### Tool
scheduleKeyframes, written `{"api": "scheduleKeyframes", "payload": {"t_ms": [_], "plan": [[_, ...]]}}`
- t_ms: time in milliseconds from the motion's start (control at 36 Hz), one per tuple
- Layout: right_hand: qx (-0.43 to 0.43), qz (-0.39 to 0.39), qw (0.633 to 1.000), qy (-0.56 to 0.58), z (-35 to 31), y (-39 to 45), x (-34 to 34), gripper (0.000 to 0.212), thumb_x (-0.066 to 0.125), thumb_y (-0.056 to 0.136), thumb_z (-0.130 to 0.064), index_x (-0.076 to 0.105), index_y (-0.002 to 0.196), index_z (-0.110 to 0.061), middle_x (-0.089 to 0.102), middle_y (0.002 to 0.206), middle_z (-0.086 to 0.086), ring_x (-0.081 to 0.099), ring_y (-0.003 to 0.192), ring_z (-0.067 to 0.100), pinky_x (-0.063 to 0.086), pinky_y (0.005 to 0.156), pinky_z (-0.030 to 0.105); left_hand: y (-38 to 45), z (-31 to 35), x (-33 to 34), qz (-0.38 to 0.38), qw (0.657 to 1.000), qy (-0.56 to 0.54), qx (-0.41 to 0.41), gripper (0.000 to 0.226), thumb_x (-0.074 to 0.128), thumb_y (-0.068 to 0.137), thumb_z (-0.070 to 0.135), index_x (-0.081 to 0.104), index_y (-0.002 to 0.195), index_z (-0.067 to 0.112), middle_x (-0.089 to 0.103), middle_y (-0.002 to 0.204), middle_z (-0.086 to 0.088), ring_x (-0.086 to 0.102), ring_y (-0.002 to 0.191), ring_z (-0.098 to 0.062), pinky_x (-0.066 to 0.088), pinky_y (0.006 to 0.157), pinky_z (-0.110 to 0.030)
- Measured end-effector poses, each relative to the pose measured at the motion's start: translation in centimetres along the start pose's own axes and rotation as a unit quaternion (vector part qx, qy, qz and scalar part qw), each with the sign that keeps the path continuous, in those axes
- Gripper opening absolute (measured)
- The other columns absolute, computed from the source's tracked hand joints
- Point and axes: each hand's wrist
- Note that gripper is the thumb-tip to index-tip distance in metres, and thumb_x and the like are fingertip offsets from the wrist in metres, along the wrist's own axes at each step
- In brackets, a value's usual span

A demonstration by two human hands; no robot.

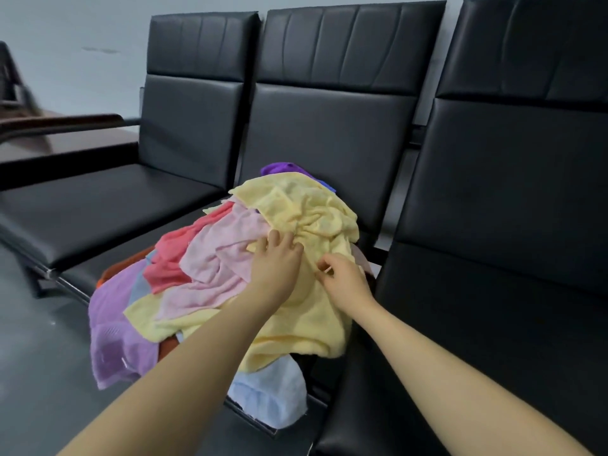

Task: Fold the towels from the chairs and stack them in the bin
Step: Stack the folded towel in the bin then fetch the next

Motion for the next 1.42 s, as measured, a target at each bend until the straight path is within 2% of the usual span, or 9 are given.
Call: {"api": "scheduleKeyframes", "payload": {"t_ms": [111, 222, 500, 611, 722, 917, 1083, 1222, 1417], "plan": [[0.005, 0.08, 0.988, 0.135, -0.5, -0.7, -1.3, 0.014, 0.056, 0.09, -0.009, 0.051, 0.076, -0.01, 0.053, 0.076, -0.004, 0.05, 0.076, 0.016, 0.042, 0.073, 0.033, 0.1, 0.8, -0.3, 0.005, 0.999, -0.048, -0.024, 0.024, 0.076, 0.063, 0.018, 0.067, 0.085, 0.015, 0.063, 0.091, -0.003, 0.058, 0.081, -0.03, 0.046, 0.069, -0.037], [0.018, 0.111, 0.966, 0.233, -1.5, -1.6, -3.2, 0.012, 0.051, 0.095, -0.013, 0.049, 0.083, -0.013, 0.059, 0.085, 0.003, 0.054, 0.08, 0.017, 0.043, 0.072, 0.029, 0.1, 1.8, -0.9, -0.023, 0.993, -0.117, -0.007, 0.029, 0.039, 0.097, 0.022, 0.051, 0.122, 0.016, 0.051, 0.125, -0.005, 0.043, 0.113, -0.031, 0.031, 0.095, -0.042], [-0.012, 0.152, 0.96, 0.236, -2.6, -4.3, -7.0, 0.019, 0.034, 0.102, -0.019, 0.037, 0.083, -0.023, 0.041, 0.07, -0.004, 0.036, 0.059, 0.007, 0.032, 0.053, 0.017, -0.3, 3.0, -5.1, -0.051, 0.969, -0.231, -0.078, 0.015, 0.028, 0.1, 0.028, 0.04, 0.106, 0.021, 0.048, 0.099, -0.003, 0.05, 0.091, -0.03, 0.032, 0.09, -0.044], [-0.008, 0.089, 0.984, 0.154, -2.4, -4.8, -8.1, 0.011, 0.05, 0.093, -0.024, 0.041, 0.098, -0.022, 0.048, 0.091, -0.004, 0.047, 0.085, 0.016, 0.042, 0.076, 0.035, -1.4, 3.2, -6.4, -0.037, 0.939, -0.324, -0.114, 0.011, 0.027, 0.097, 0.021, 0.038, 0.1, 0.021, 0.055, 0.088, -0.004, 0.051, 0.082, -0.027, 0.044, 0.076, -0.04], [-0.009, 0.041, 0.999, -0.009, -2.2, -5.5, -9.2, 0.037, 0.052, 0.091, -0.022, 0.046, 0.127, -0.018, 0.049, 0.117, -0.006, 0.045, 0.108, 0.013, 0.031, 0.103, 0.037, -2.2, 3.4, -8.3, -0.015, 0.945, -0.313, -0.092, 0.014, 0.031, 0.098, 0.019, 0.04, 0.109, 0.015, 0.057, 0.085, -0.006, 0.056, 0.08, -0.026, 0.048, 0.071, -0.038], [0.063, 0.151, 0.986, 0.02, -1.7, -7.3, -11.0, 0.022, 0.033, 0.098, -0.013, 0.054, 0.094, -0.014, 0.052, 0.093, 0.0, 0.053, 0.082, 0.024, 0.044, 0.077, 0.04, -2.4, 3.9, -10.6, -0.097, 0.94, -0.326, -0.008, 0.036, 0.046, 0.096, 0.046, 0.043, 0.101, 0.011, 0.051, 0.082, 0.001, 0.053, 0.078, -0.02, 0.044, 0.073, -0.034], [0.134, 0.22, 0.949, 0.182, -1.6, -8.5, -12.8, 0.02, 0.03, 0.098, -0.012, 0.042, 0.082, -0.01, 0.051, 0.079, 0.003, 0.048, 0.068, 0.018, 0.042, 0.058, 0.035, -3.2, 4.6, -11.6, -0.123, 0.959, -0.257, -0.008, 0.02, 0.041, 0.099, 0.028, 0.044, 0.105, 0.009, 0.046, 0.095, -0.006, 0.051, 0.084, -0.03, 0.035, 0.068, -0.033], [0.126, 0.268, 0.953, 0.068, 0.3, -10.6, -15.7, 0.02, 0.036, 0.1, -0.02, 0.041, 0.081, -0.014, 0.05, 0.072, 0.0, 0.045, 0.06, 0.015, 0.033, 0.051, 0.029, -3.3, 6.8, -13.7, -0.077, 0.96, -0.268, -0.017, 0.026, 0.032, 0.1, 0.021, 0.038, 0.125, 0.015, 0.06, 0.1, -0.009, 0.058, 0.092, -0.031, 0.037, 0.073, -0.034], [0.209, 0.331, 0.92, -0.014, 4.2, -14.0, -20.3, 0.015, 0.042, 0.098, -0.021, 0.051, 0.09, -0.012, 0.049, 0.092, 0.001, 0.046, 0.064, 0.013, 0.034, 0.052, 0.028, -2.9, 12.8, -16.3, -0.063, 0.937, -0.344, 0.025, 0.012, 0.034, 0.094, 0.01, 0.037, 0.106, 0.014, 0.057, 0.086, -0.007, 0.056, 0.083, -0.032, 0.033, 0.063, -0.035]]}}
Point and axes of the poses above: each hand's wrist, its own y-axis towards the middle knuckle, its own x-axis out of the palm, z = x × y
